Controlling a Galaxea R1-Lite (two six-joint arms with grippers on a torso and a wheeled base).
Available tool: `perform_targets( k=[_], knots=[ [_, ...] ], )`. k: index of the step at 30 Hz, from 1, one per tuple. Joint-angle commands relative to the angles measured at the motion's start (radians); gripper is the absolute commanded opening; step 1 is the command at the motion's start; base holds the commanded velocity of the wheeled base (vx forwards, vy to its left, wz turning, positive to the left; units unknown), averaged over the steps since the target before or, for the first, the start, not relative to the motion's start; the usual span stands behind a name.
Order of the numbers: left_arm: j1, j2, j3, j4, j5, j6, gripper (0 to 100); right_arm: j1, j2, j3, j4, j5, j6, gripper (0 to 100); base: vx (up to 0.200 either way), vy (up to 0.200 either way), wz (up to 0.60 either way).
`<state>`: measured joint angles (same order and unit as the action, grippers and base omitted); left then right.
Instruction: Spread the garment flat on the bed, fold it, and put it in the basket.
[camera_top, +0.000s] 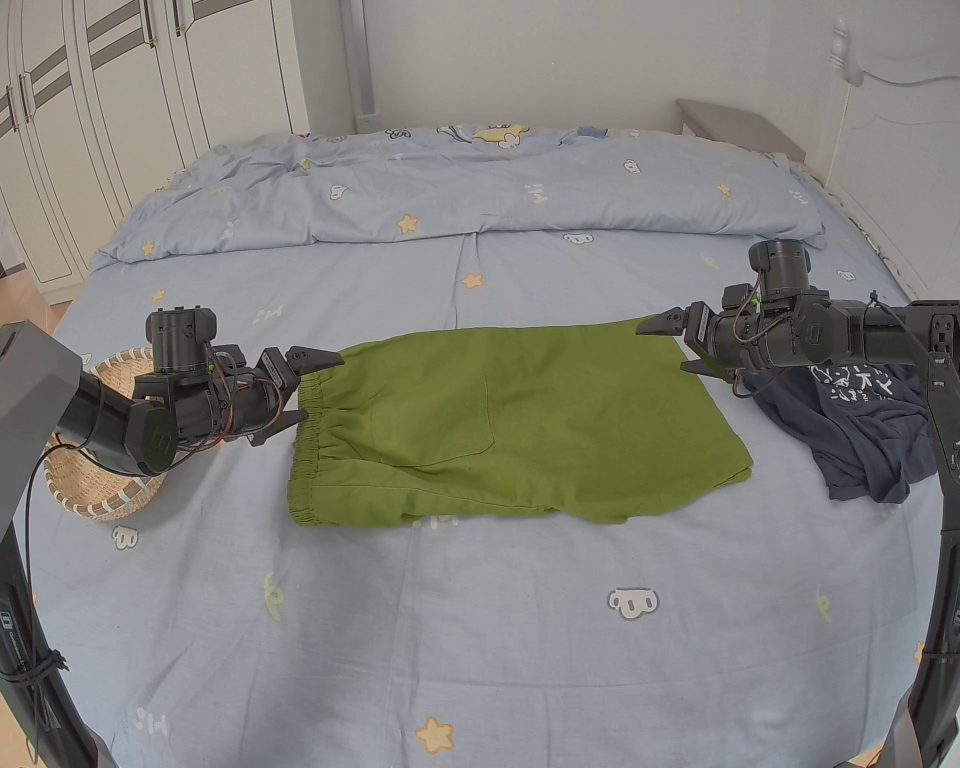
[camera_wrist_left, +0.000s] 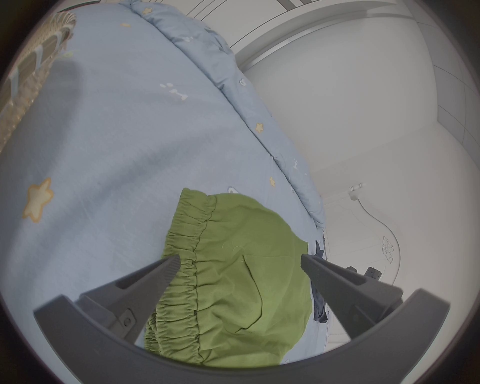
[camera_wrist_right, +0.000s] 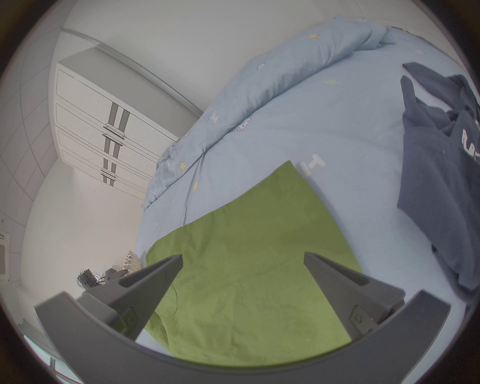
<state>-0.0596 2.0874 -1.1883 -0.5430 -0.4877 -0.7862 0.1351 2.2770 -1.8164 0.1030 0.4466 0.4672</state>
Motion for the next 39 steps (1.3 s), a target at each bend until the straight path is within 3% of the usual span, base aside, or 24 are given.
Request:
perform_targets(
  k=[1, 13, 20, 28, 39],
  knots=[
    [0.004, -0.058, 0.026, 0.001, 0.0, -0.002, 100, 0.021, -0.007, 0.042, 0.001, 0.004, 0.007, 100, 0.0, 0.0, 0.0],
    [-0.052, -0.222, 0.243, -0.011, -0.002, -0.001, 100, 0.047, -0.083, 0.325, -0.057, 0.011, -0.004, 100, 0.0, 0.0, 0.0],
    [-0.091, -0.213, 0.312, -0.055, -0.002, 0.001, 100, 0.038, -0.113, 0.479, -0.167, 0.063, -0.001, 100, 0.0, 0.0, 0.0],
    [-0.115, -0.129, 0.348, -0.126, 0.017, 0.004, 100, 0.026, -0.114, 0.523, -0.212, 0.066, 0.004, 100, 0.0, 0.0, 0.0],
    [-0.14, -0.139, 0.582, -0.258, 0.018, 0.005, 100, 0.014, -0.117, 0.519, -0.221, 0.066, 0.005, 100, 0.0, 0.0, 0.0]
  ],
)
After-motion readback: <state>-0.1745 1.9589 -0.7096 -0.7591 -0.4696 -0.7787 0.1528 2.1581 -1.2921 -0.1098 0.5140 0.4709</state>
